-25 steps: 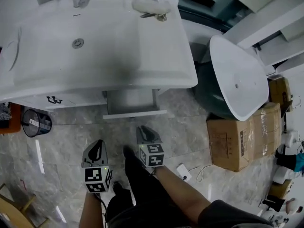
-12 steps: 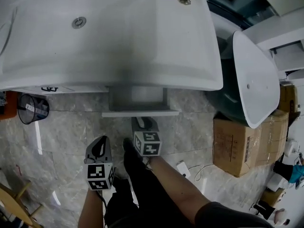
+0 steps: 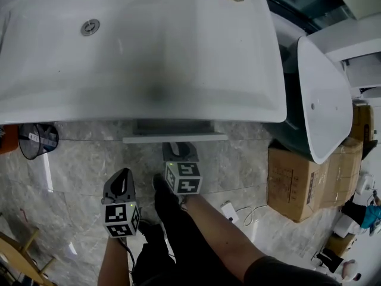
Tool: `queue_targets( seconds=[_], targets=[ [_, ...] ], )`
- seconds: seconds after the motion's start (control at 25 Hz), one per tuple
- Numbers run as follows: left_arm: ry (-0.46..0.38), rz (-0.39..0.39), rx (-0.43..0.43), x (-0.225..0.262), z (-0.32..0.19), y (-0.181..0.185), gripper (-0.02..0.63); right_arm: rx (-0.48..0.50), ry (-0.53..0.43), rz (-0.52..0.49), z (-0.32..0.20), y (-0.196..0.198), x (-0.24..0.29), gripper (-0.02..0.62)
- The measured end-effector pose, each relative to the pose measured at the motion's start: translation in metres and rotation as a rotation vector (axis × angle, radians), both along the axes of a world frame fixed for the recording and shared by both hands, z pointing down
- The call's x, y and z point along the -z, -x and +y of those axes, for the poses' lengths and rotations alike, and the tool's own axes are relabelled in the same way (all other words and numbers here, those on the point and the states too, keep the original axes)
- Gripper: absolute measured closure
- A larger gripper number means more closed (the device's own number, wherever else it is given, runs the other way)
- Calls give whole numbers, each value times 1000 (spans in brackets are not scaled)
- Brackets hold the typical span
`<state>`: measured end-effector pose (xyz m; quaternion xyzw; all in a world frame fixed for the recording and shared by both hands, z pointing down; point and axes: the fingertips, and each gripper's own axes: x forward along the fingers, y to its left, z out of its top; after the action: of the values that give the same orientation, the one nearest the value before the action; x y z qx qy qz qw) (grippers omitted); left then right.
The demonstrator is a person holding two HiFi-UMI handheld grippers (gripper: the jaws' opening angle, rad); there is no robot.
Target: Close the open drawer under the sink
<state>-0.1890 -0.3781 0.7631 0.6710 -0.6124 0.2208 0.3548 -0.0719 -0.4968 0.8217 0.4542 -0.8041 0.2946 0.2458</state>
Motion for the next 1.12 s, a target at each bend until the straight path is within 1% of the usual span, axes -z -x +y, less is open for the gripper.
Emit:
queue_targets(
  seconds=[0.28,0.52,0.64,0.88,1.12],
  targets=[
    [-8,-2,-5,3,-18,5,586,8,-28,-23,-42,9,4,454],
    [-21,-3,-21,9,-27,10,586,5,-35,-4,-66,15,4,454],
    [-27,-8,-16,11,-27,15,586,2,-38,-5,-78,17,5,455],
    [-31,-12,5,14,-24,26,586,1,-35,0,-83,20,6,454],
    [-35,-10,12,16,-20,26,586,-10,-39,5,-84,20,6,455]
  ],
)
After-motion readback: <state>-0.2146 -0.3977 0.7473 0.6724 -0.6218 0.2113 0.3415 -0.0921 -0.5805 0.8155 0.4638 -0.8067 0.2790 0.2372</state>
